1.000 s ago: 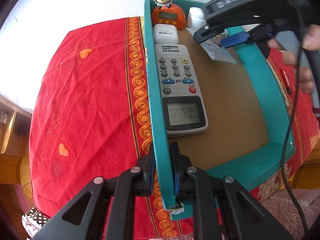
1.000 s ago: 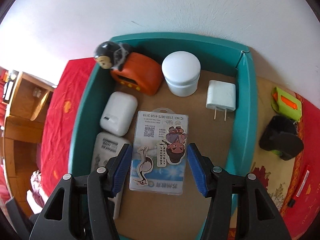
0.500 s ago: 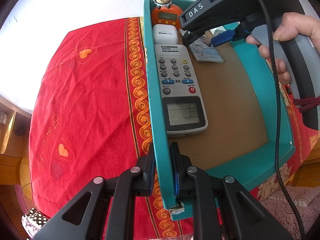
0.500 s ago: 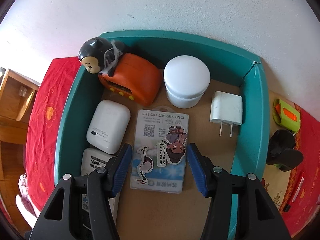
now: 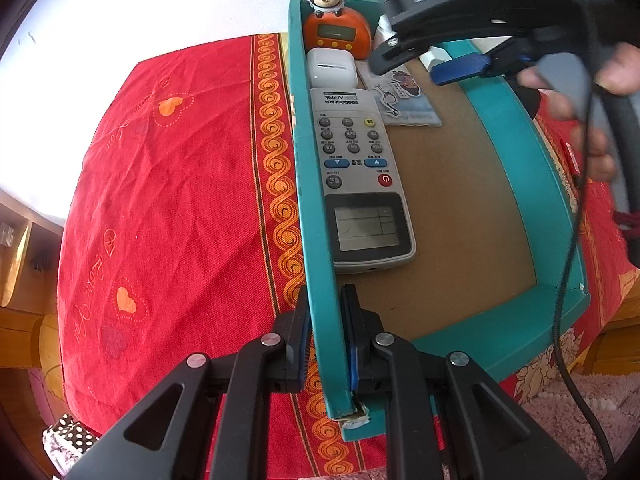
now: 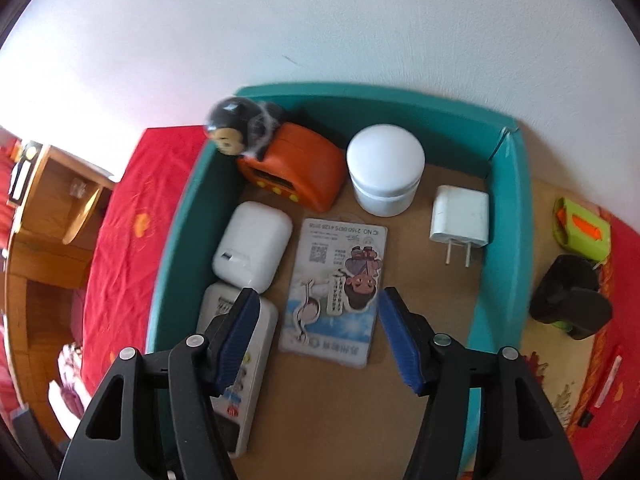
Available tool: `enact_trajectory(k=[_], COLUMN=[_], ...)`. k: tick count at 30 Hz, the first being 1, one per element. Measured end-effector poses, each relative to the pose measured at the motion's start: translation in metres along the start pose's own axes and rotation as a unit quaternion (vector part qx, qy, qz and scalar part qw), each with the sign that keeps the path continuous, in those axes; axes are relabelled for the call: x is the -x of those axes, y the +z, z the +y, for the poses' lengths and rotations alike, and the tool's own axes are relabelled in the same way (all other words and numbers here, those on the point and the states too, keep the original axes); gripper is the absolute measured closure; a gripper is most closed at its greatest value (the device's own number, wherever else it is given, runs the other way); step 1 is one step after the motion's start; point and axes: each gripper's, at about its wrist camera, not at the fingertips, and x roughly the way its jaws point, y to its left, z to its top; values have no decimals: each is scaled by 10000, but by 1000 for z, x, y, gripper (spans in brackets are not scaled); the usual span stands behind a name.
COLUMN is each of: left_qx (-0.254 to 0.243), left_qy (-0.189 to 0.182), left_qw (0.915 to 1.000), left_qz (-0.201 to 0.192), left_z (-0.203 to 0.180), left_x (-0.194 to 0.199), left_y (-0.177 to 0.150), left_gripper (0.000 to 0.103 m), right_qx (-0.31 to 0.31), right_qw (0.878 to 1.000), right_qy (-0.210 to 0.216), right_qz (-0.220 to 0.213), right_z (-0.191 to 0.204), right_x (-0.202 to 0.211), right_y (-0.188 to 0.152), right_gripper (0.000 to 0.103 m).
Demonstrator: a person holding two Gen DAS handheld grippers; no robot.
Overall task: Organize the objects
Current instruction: 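Lower the ID card into the tray beside the remote and release, then move the right gripper to the black tape measure and grasp it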
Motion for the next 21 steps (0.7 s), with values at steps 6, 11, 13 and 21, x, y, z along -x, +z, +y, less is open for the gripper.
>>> enact_trajectory(k=[6,11,13,21], left_qx=[22,82,98,150], left_qy=[-2,-11,2,67], left_qw=[10000,10000,9999,9999], left_qz=[-16,-41,-36,14], left_z=[-1,4,5,3], left_x=[0,-3,-4,-7], left_y=[1,3,4,9], left_gripper=[90,90,90,90], right_qx=[291,91,43,-360], right_qw=[9989,9971,9966,9938], right_qy=[167,462,451,-130], right_qz=[-334,-592,-683,-1045], right_z=[-2,-26,-36,-109], right_x=[36,66,76,96], right_y=[-23,-36,-47,-73], right_gripper=[39,39,39,39])
